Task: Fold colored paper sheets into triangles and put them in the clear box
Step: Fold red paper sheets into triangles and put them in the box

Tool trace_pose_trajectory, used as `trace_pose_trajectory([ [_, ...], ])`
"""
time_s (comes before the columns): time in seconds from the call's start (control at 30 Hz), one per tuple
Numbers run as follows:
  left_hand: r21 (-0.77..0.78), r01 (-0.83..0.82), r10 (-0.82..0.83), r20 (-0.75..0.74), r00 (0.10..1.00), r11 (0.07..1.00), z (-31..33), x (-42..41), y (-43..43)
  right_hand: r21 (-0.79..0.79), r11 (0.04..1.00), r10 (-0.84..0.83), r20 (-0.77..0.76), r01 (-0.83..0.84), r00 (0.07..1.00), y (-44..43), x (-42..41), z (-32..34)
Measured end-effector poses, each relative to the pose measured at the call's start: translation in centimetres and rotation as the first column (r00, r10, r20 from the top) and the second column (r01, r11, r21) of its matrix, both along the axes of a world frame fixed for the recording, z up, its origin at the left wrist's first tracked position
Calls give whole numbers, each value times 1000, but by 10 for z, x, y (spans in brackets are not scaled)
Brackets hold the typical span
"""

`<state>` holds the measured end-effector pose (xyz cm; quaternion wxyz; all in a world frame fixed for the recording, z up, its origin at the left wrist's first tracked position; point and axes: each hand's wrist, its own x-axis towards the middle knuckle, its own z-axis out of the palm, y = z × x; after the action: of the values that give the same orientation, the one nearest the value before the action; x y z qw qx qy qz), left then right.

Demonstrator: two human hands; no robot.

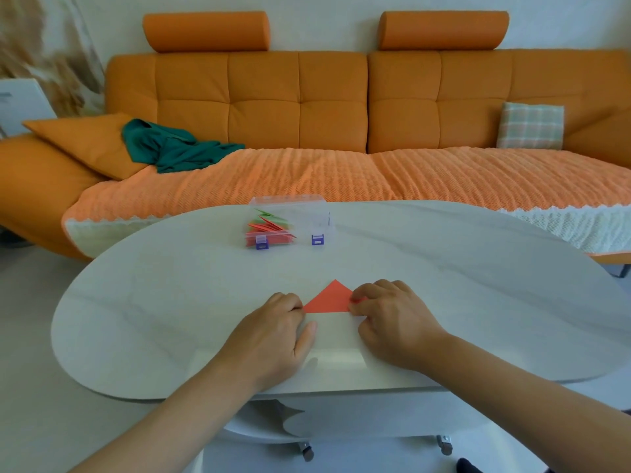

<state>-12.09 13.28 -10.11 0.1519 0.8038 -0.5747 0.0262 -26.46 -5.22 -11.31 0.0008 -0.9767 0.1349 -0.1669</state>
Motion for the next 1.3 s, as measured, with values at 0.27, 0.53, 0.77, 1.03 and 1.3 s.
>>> trace_pose_trajectory([
  [0.27, -13, -115, 115, -18, 993, 993, 3, -1, 2, -14, 999, -30, -35, 29, 999, 1, 0, 1],
  [0.53, -107, 0, 2, 22, 1000, 994, 4, 6, -18, -21, 999, -36, -128, 34, 991, 0, 17, 3],
  [0.77, -10, 99, -99, -28, 995, 995, -4, 4, -37, 89, 996, 31, -111, -21, 993, -1, 22, 5],
  [1.03, 97, 79, -82, 34, 996, 992, -5, 5, -44, 23, 997, -63, -156, 67, 986, -22, 7, 16],
  [1.3, 23, 113, -111, -93, 989, 993, -6, 11, -53, 89, 971, -205, -158, 220, 966, -36, -1, 14],
])
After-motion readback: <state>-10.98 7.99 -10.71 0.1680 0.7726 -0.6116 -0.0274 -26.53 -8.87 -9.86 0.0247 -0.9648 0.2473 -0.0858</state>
